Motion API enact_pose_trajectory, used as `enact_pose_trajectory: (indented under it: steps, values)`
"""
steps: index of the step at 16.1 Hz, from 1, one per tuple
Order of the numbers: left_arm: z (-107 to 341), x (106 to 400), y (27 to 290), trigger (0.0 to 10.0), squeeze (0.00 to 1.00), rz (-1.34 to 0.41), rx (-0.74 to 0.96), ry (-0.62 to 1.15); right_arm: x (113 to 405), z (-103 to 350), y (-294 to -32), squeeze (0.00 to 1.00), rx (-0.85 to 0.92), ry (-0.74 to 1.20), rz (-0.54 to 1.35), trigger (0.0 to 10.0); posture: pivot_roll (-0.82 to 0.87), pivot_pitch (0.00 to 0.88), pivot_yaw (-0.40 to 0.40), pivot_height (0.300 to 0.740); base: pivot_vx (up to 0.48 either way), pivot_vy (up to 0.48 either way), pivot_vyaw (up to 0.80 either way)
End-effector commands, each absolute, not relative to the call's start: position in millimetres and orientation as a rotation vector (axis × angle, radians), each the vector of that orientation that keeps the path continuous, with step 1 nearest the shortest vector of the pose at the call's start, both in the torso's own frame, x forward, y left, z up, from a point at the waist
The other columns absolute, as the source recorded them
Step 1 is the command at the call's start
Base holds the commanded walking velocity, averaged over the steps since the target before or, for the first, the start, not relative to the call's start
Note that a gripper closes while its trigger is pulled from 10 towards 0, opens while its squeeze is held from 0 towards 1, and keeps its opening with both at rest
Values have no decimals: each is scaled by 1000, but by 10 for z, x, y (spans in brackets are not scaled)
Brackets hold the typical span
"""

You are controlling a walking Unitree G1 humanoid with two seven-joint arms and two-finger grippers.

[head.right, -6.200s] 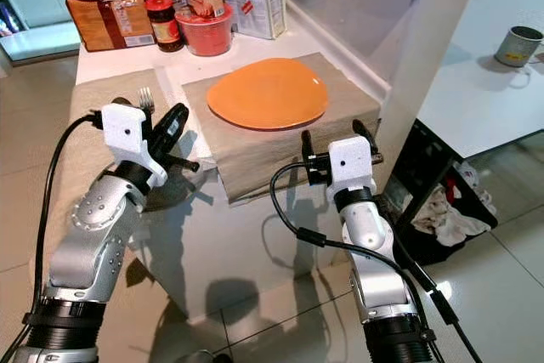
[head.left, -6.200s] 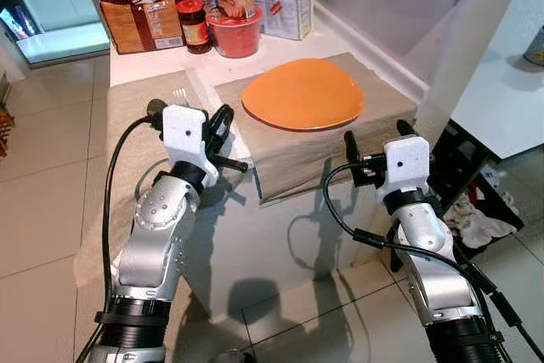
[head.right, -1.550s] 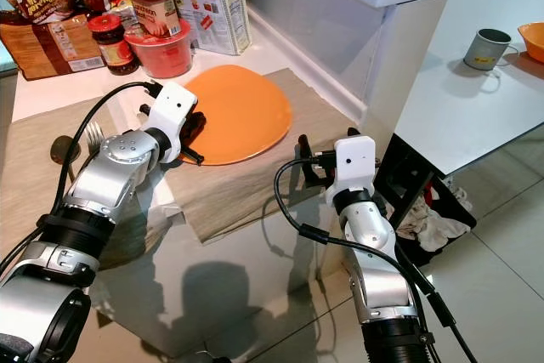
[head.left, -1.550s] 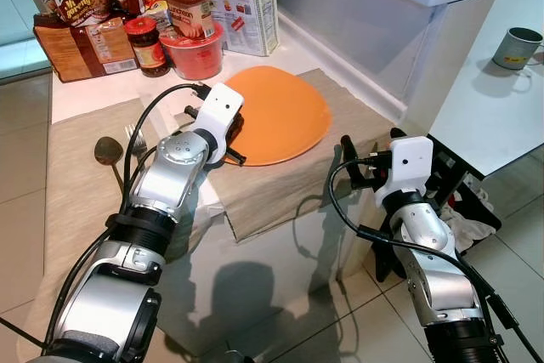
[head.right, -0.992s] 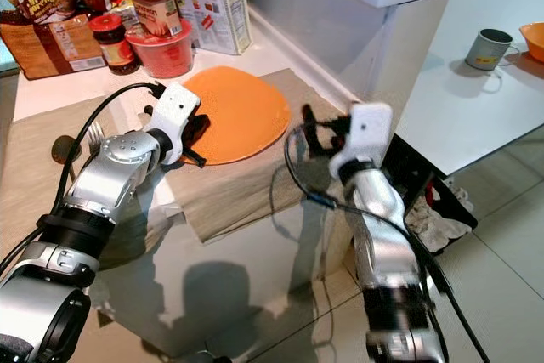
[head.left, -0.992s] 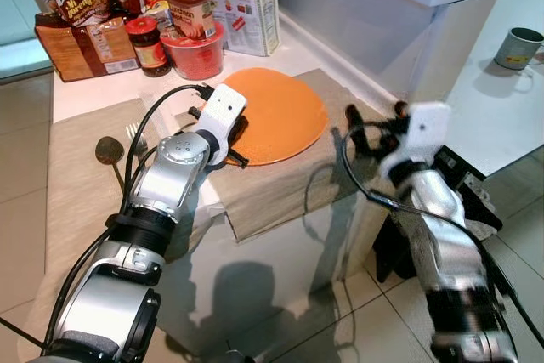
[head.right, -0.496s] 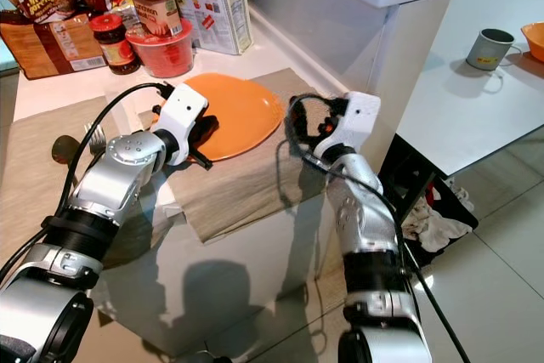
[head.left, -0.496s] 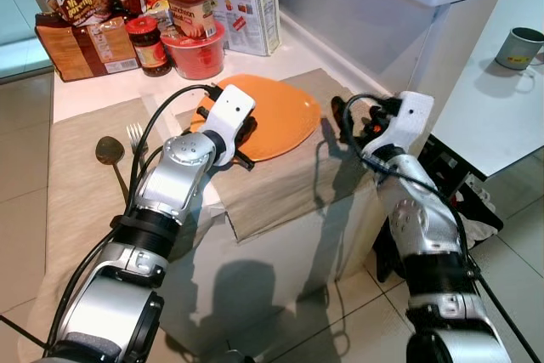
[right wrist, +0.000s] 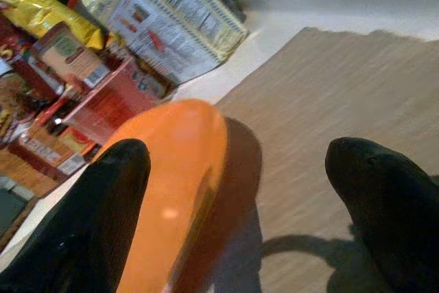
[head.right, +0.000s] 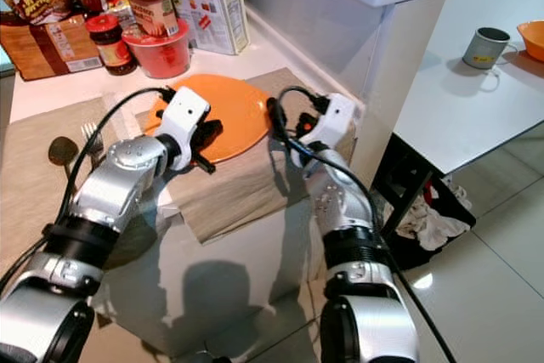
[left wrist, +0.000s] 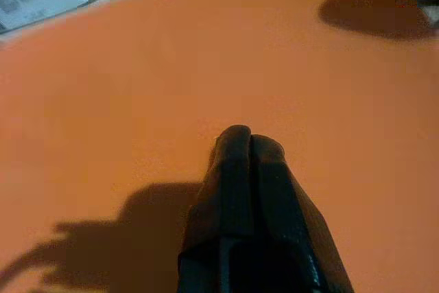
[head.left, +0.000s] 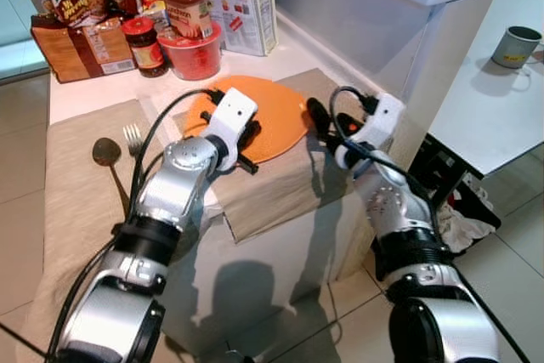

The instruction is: Setting the table

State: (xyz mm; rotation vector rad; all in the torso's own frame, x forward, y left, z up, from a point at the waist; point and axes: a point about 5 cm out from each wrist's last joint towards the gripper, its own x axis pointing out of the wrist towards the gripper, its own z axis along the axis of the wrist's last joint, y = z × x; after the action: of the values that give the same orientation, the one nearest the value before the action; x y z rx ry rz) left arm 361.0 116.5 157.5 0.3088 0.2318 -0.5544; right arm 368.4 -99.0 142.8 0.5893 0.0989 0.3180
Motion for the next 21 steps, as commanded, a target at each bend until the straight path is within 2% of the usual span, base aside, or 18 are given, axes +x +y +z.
enact_pose_trajectory:
  steps: [1,7,12,17,21]
  values:
    - [1346,3516,1191,0,0,-567,269,333,3716,1480,-922,0,583,90,348,10000,-11,0,75,740,0,0,0]
    - [1340,3401,1058,0,0,-641,226,309,3758,1554,-811,0,619,81,435,10000,-11,0,70,740,0,0,0]
    - [1412,3366,998,0,0,-683,194,263,3764,1345,-706,0,770,217,415,10000,-7,0,66,740,0,0,0]
    - [1512,3344,967,0,0,-712,172,226,3773,1313,-665,0,685,215,409,10000,-3,0,64,740,0,0,0]
    - [1559,3320,916,0,0,-734,147,212,3766,1272,-607,0,695,263,423,10000,-3,0,62,740,0,0,0]
